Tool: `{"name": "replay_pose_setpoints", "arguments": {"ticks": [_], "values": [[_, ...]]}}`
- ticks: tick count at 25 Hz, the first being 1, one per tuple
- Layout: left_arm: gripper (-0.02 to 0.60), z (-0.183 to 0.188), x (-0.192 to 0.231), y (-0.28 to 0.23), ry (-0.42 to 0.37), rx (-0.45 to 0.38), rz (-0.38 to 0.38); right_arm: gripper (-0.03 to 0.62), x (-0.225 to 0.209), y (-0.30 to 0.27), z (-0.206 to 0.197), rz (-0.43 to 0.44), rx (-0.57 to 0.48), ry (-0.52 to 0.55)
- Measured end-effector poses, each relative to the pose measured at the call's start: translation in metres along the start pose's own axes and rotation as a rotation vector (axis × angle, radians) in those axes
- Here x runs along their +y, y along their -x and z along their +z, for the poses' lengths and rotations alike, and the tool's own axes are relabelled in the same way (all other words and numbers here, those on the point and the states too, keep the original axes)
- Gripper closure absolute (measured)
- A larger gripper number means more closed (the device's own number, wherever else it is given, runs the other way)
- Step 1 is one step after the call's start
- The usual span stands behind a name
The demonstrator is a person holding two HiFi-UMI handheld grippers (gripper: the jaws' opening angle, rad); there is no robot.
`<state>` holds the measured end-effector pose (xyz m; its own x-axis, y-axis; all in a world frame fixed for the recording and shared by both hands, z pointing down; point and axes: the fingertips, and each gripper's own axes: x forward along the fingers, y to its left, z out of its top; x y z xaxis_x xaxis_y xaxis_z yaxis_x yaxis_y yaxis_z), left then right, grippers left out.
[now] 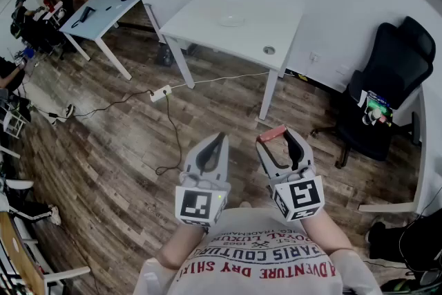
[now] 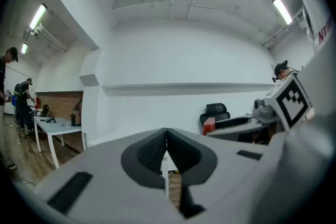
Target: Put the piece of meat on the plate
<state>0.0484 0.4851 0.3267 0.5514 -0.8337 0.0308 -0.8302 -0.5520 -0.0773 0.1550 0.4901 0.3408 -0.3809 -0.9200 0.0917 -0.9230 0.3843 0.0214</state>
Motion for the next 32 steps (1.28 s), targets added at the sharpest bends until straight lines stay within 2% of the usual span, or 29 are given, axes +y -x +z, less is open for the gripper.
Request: {"name": "replay_pose_setpoints", "arguments": {"ticks": [11, 18, 26, 32], "values": [[0.575, -0.005, -0.007, 0.001, 0.021, 0.004, -0.013, 0.316, -0.001, 0.007, -0.001, 0.014, -0.017, -0.036], [0.575, -0.012, 0.013, -0.003, 0.047, 0.021, -0.001, 0.318, 0.007, -0.009, 0.005, 0.034, -0.033, -0.033], [0.575, -0.023, 0.061, -0.029, 0.103, 0.043, -0.019, 0.318, 0.021, -0.056, 0.006, 0.081, -0.006, -0.050], [0.574, -0.029, 0.134, -0.057, 0.120, 0.059, -0.025, 0.318, 0.035, -0.129, 0.009, 0.054, 0.033, -0.052]]}}
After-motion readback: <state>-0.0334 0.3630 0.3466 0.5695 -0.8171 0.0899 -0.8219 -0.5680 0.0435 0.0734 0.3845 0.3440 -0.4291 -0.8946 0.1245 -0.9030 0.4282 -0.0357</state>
